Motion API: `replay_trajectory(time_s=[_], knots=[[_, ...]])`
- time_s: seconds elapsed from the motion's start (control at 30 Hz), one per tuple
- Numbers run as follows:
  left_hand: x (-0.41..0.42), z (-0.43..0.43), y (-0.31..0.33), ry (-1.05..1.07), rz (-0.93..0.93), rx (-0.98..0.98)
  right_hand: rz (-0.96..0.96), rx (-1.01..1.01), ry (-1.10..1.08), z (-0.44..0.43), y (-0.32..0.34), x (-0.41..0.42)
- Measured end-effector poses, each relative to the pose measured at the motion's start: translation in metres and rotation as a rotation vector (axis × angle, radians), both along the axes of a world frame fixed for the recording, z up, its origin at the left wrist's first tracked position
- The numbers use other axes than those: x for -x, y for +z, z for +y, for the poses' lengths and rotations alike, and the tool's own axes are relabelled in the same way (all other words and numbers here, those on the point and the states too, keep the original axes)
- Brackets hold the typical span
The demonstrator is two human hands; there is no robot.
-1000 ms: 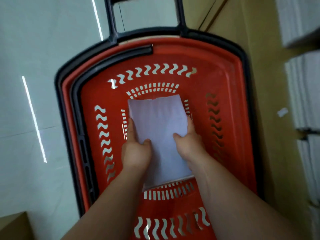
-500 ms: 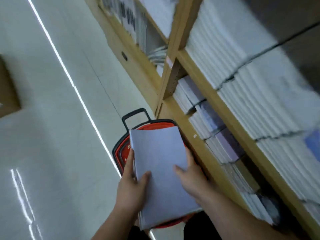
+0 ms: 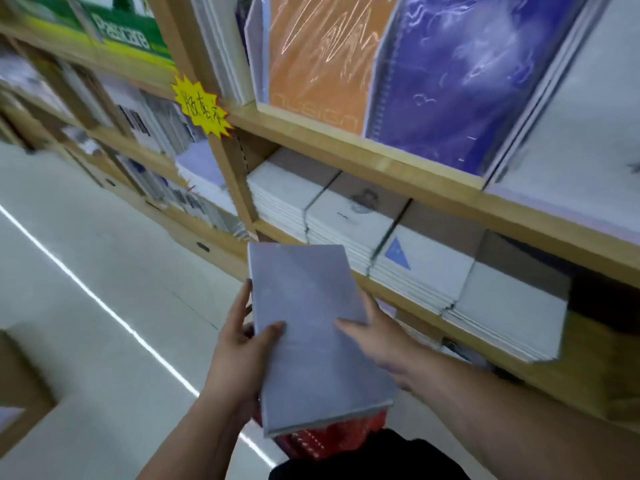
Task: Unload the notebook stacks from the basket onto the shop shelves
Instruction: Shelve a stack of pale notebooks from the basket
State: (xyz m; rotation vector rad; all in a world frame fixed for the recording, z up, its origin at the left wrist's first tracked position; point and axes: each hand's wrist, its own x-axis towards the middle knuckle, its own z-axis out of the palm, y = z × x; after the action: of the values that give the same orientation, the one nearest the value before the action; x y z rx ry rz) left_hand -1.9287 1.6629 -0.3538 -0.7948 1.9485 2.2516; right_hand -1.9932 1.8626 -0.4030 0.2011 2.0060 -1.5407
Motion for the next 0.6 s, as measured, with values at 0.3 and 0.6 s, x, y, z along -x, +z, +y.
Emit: replay_trajectory(time_s=[0.3, 0.6], knots=[[0.028, 0.052, 0.04, -0.188, 0.051, -0.034, 0.079, 0.21, -0.186, 0.062, 0.015, -0.013], [0.072, 0.04, 0.017, -0.473, -0.035, -0.092, 0.193, 0.219, -0.576, 0.059, 0.016, -0.041]])
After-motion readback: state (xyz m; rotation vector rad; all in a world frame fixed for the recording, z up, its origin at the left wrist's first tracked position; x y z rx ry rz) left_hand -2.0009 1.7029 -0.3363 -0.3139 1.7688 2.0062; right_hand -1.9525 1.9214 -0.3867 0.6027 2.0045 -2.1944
